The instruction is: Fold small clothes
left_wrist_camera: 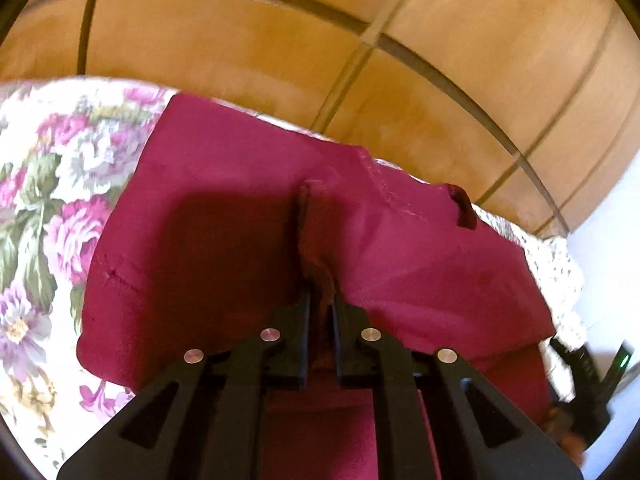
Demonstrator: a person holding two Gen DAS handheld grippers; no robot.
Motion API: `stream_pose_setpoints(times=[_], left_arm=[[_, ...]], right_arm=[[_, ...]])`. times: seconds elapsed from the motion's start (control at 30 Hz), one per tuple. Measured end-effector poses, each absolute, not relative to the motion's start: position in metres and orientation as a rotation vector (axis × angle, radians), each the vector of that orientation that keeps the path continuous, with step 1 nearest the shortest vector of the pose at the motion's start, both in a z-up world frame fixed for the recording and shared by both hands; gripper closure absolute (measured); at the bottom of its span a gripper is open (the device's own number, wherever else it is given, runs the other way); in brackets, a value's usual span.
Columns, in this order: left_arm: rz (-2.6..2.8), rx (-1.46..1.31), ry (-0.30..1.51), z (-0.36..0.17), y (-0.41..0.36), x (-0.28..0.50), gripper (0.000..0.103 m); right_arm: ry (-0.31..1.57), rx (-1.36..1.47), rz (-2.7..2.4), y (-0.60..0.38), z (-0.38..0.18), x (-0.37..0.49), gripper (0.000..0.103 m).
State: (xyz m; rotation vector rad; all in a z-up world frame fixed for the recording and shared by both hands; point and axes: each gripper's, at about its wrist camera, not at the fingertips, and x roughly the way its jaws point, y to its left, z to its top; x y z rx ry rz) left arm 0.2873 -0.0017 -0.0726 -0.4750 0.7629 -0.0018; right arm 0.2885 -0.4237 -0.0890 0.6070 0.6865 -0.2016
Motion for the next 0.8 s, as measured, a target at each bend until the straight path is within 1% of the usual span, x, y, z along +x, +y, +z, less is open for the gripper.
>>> stream_pose_setpoints(times=[0.03, 0.13, 0.23, 0.37, 0.47, 0.53, 0.57, 0.7, 0.8], left_arm=[[0.001, -0.469, 0.755, -0.074, -0.004, 0.288, 0.095], [-0.018, -0.494, 0.745, -0.079, -0.002, 0.290, 0.095], [-0.023, -0.503, 0.739, -0.081, 0.000, 0.287, 0.095], [-0.005, -0.465, 0.738, -0.080, -0.006, 0.284, 0.095], [-0.010, -0.476, 0.740, -0.080, -0.001, 0.283, 0.095], [-0.016, -0.485, 0.741, -0.081, 0.000, 0.283, 0.094], [-0.018, -0.488, 0.740, -0.081, 0.000, 0.283, 0.094], [-0.040, -0.528, 0.722, -0.083, 0.007, 0.277, 0.094], [-0.043, -0.534, 0.719, -0.083, 0.007, 0.277, 0.094]], right_arm=[[0.698, 0.592, -0.205, -0.421, -0.089, 0.291, 0.002], [0.808, 0.471, -0.246, -0.407, -0.089, 0.311, 0.002], [0.842, 0.391, -0.273, -0.397, -0.088, 0.323, 0.002], [0.766, 0.501, -0.450, -0.421, -0.087, 0.310, 0.004], [0.763, 0.628, -0.595, -0.449, -0.099, 0.294, 0.014], [0.785, 0.565, -0.582, -0.442, -0.097, 0.299, 0.011], [0.800, 0.533, -0.563, -0.437, -0.097, 0.303, 0.008], [0.663, 0.575, -0.435, -0.436, -0.082, 0.281, 0.004], [0.633, 0.461, -0.406, -0.416, -0.062, 0.286, 0.002]])
